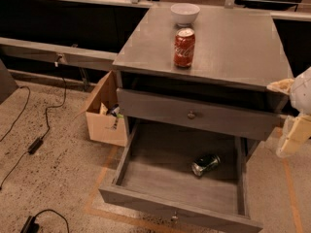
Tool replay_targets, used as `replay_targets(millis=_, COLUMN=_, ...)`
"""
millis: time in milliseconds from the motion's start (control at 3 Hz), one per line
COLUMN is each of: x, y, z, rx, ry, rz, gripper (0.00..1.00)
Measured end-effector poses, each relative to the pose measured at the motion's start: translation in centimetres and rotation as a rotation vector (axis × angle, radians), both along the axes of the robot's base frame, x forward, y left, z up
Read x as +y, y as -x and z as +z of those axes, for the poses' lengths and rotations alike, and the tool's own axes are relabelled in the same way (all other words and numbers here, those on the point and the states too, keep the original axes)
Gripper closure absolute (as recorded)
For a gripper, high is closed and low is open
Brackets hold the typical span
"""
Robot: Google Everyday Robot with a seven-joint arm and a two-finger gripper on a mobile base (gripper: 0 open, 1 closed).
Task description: Pick green can from middle drawer and place on counter
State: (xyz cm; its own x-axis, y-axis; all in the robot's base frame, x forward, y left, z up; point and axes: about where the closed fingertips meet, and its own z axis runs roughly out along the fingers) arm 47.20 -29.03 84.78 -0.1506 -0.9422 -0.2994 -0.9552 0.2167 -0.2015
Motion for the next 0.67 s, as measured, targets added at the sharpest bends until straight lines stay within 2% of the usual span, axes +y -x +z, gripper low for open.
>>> replay_targets(millis=333, x=-0.8, y=-0.3, z=-4.5, rx=-0.019, ry=-0.035, rz=0.128, gripper=0.00)
replay_targets(millis=667, x=-0.8, y=-1.0, z=-9.4, rx=-0.055, ry=-0.021, rz=0.258, gripper=0.00)
